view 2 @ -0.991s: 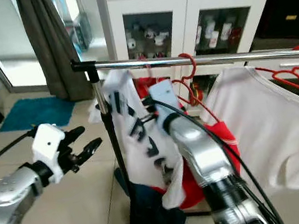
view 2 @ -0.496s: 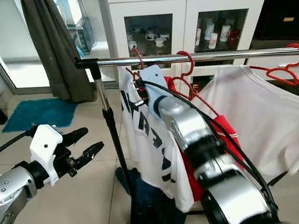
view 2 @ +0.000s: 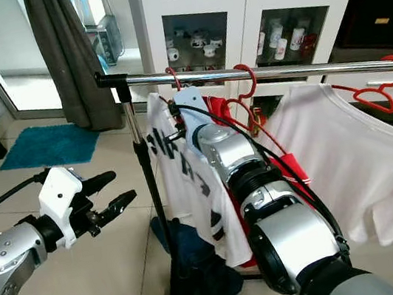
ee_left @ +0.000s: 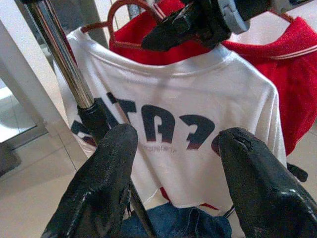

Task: Hang hanger

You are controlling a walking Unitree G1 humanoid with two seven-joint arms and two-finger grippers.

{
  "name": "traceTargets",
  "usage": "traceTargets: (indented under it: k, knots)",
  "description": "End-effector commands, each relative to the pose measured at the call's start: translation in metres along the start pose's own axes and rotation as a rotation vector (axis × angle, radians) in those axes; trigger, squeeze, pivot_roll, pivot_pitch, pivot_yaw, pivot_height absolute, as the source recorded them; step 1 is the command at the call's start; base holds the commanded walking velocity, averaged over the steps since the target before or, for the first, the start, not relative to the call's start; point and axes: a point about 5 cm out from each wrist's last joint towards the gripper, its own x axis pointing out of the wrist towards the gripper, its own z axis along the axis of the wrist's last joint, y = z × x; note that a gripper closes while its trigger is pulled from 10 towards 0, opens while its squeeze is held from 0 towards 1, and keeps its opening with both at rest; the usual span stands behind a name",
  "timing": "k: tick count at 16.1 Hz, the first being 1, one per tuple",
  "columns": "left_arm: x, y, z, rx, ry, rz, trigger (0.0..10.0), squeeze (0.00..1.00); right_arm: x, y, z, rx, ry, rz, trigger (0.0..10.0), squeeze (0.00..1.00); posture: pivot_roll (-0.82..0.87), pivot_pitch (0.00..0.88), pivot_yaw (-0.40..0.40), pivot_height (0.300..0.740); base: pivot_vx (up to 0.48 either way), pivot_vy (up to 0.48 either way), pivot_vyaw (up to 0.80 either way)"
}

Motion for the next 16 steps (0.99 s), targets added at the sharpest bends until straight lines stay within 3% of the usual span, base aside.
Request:
traceTargets:
  k: [1,3,5,9,13,16]
  knots:
    - [-0.001,-0.001,0.002,0.009,0.0,-0.003,10.0,0.0,0.0,0.0,0.003,-0.009,-0.002,0.009,10.0,0.0,-0.08,0.0,-0.045,0.74,0.0,0.0,0.0]
    - [0.0,0.0,0.002,-0.007,-0.007,0.026,10.0,0.0,-0.001,-0.001,0.008,0.021,-0.078,0.039,10.0,1.0,-0.08,0.0,-0.045,0.74,0.0,0.0,0.0]
    - [0.009,0.001,0.001,-0.043,-0.031,0.107,10.0,0.0,-0.007,-0.004,0.016,0.071,-0.197,0.103,10.0,1.0,-0.09,0.0,-0.032,0.74,0.0,0.0,0.0]
    - [0.02,0.005,0.006,-0.077,-0.076,0.21,10.0,0.0,-0.027,-0.011,0.016,0.03,-0.325,0.174,10.0,1.0,-0.09,0.0,-0.02,0.74,0.0,0.0,0.0]
    - [0.027,0.002,0.009,-0.078,-0.098,0.305,10.0,0.0,-0.079,-0.009,-0.003,0.006,-0.459,0.29,10.0,1.0,-0.09,0.0,-0.021,0.74,0.0,-0.166,0.0]
    - [0.03,0.0,0.01,-0.071,-0.105,0.307,10.0,0.0,-0.095,-0.005,-0.007,0.072,-0.525,0.218,10.0,1.0,-0.1,0.0,-0.015,0.74,0.0,-0.429,0.0]
